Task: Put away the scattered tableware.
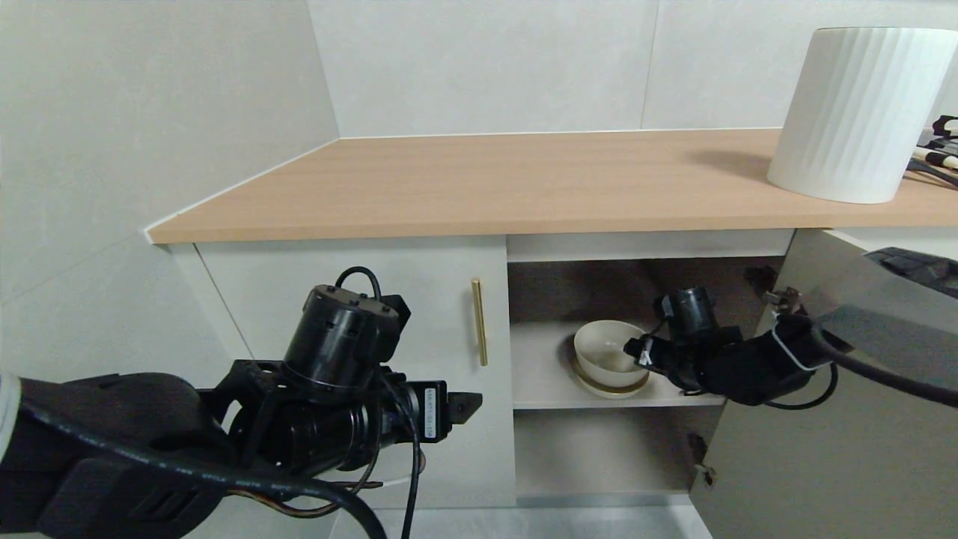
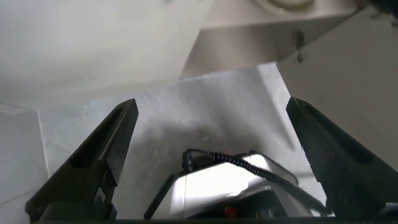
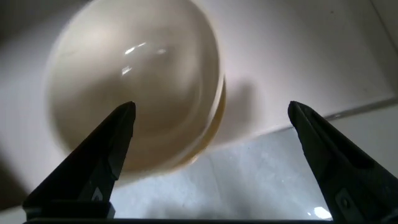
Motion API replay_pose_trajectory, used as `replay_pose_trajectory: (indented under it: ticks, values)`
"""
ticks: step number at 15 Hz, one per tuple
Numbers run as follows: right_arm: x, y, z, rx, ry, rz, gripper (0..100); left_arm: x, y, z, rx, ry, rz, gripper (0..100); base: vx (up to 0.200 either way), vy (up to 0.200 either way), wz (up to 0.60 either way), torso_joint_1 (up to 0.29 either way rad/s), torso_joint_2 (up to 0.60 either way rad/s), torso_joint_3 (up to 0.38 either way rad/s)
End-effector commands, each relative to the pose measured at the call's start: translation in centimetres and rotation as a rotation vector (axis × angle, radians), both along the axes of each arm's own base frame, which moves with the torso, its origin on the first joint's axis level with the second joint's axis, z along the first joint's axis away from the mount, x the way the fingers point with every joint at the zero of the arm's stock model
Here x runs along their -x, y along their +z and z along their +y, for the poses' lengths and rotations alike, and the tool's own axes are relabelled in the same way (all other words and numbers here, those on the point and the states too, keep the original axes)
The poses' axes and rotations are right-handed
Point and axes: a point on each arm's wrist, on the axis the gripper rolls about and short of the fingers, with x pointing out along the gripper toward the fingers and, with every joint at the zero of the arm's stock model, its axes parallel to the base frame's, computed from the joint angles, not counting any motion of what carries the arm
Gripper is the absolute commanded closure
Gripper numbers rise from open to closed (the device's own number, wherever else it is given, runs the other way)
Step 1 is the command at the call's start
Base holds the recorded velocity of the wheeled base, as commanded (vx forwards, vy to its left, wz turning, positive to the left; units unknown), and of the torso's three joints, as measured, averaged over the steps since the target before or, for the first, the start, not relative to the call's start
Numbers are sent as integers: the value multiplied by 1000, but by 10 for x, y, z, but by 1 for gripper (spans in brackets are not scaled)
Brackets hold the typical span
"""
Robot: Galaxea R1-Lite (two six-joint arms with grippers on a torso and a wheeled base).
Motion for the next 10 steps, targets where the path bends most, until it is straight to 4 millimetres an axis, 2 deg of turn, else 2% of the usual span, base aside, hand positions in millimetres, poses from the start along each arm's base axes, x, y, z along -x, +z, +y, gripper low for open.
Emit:
replay_pose_trajectory:
  ticks: [1,3,5,6,7,8,10]
  values:
    - [55,56,-4,-39,81,-40,0,12,20,17,20,11,-63,0,0,0,0,0,0,0]
    - [104,91,-18,-76,188,-15,0,28,29,32,0,-11,-113,0,0,0,0,0,0,0]
    - [149,112,-35,-68,292,4,0,44,30,44,-1,-17,-128,0,0,0,0,0,0,0]
    - [168,118,-41,-60,331,8,0,49,26,50,-9,-11,-114,0,0,0,0,0,0,0]
    - [174,120,-41,-57,343,8,0,50,24,51,-11,-8,-110,0,0,0,0,0,0,0]
    - [197,128,-41,-44,390,25,0,49,18,59,-30,16,-97,0,0,0,0,0,0,0]
    - [215,124,-36,-39,441,60,0,48,18,63,-16,19,-91,0,0,0,0,0,0,0]
